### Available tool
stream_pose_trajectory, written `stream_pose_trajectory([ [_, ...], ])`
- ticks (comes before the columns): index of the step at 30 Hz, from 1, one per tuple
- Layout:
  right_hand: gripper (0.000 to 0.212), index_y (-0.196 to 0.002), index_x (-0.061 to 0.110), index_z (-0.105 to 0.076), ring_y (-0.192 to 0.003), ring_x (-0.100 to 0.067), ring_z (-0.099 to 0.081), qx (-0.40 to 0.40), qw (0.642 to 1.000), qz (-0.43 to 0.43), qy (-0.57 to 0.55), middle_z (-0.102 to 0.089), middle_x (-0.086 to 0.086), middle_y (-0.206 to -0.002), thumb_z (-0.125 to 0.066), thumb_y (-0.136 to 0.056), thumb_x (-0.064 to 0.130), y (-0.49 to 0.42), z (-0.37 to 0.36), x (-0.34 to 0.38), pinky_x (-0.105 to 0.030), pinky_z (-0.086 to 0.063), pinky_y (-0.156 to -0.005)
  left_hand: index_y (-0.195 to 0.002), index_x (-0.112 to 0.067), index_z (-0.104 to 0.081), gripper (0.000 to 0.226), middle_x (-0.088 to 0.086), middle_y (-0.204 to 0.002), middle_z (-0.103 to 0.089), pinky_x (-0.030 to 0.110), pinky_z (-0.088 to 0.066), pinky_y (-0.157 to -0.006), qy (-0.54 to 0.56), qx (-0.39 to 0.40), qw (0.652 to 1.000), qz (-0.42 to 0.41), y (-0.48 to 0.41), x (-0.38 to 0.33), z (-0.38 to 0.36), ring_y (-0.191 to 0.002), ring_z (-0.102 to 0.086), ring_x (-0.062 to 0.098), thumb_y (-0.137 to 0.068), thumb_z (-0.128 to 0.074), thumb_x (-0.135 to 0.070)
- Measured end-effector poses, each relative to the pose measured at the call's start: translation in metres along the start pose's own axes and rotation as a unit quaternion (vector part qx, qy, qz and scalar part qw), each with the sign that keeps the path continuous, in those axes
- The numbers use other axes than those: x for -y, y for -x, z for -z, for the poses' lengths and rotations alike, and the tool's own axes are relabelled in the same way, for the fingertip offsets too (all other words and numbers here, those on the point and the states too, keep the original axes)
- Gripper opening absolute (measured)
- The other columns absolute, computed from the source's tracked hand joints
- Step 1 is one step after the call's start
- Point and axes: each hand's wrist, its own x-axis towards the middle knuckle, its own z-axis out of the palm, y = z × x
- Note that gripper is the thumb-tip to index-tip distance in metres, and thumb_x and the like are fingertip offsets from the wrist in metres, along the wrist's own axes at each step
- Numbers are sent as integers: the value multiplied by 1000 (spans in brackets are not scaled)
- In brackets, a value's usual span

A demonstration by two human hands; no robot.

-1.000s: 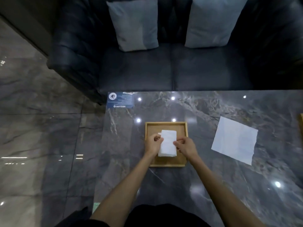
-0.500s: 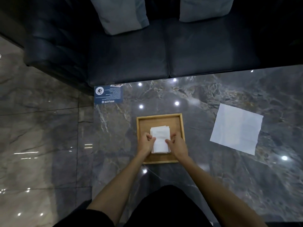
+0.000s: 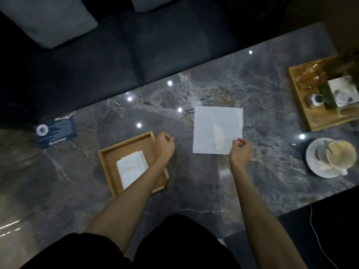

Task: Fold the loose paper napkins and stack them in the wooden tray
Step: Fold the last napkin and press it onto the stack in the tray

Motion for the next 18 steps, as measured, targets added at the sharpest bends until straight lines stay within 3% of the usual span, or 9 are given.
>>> stream_pose_trajectory([
  [3, 26, -117, 8, -62, -106, -28, -64, -14, 1000, -11, 19, -68, -10, -115, -63, -96, 24, -34, 9, -3, -39, -49, -94, -91, -12, -59, 9, 11, -102, -67, 36, -50, -81, 16, 44, 999, 21, -11, -36, -55, -98, -63, 30, -93, -59, -21],
  [6, 38, -115, 11, -59, -110, -36, -62, 10, 994, -12, 107, -66, -14, -119, -70, -87, 34, -52, 1, -8, -49, -52, -95, -117, -6, -55, 33, 15, -126, -57, 45, -48, -96, -2, 66, 996, 61, -13, -49, -91, -115, -57, 34, -93, -60, -27],
  [8, 41, -116, 9, -58, -116, -40, -59, 28, 984, -20, 174, -63, -19, -124, -71, -85, 33, -56, -6, -8, -49, -49, -97, -125, -6, -49, 42, 15, -134, -49, 47, -47, -99, -27, 54, 994, 95, -14, -50, -104, -121, -53, 36, -92, -62, -29],
  [15, 15, -97, 10, -65, -117, -40, -52, 49, 973, 36, 220, -59, -19, -120, -64, -88, 22, -47, -9, -10, -48, -44, -100, -102, -10, -60, 11, 15, -130, -45, 42, -43, -101, -57, 18, 991, 121, -21, -44, -124, -120, -47, 34, -93, -60, -16],
  [18, 9, -95, 12, -57, -107, -35, -56, 60, 984, 51, 160, -59, -9, -101, -60, -90, 19, -34, 1, -10, -40, -45, -84, -95, -11, -59, 5, 12, -123, -47, 41, -45, -97, -52, 20, 993, 100, -17, -43, -119, -116, -47, 33, -91, -56, -11],
])
